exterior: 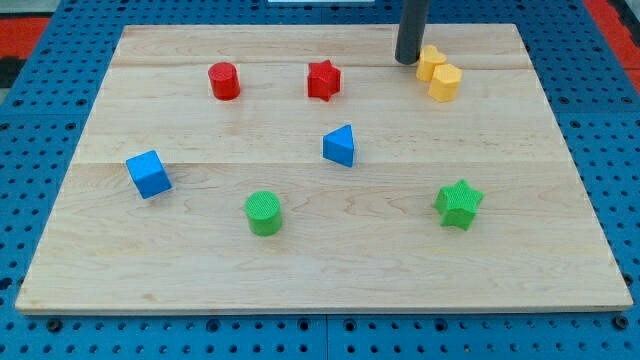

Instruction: Nudge the yellow heart and yellow hexagon down a bit

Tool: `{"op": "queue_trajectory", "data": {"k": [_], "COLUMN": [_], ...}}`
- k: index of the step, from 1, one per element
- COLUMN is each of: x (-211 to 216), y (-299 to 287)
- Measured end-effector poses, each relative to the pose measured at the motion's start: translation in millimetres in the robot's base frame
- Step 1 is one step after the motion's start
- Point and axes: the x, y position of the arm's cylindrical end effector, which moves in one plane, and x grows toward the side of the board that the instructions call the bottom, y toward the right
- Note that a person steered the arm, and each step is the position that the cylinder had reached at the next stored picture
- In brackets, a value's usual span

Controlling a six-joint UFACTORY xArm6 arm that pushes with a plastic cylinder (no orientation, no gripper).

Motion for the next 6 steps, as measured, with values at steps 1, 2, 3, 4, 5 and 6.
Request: {"op": "queue_trajectory", "data": {"k": [1,2,3,4,5,6], "x": [-5,-11,-67,-68,-68,-65], "y": [-18,-44,-48,-48,-4,2]}}
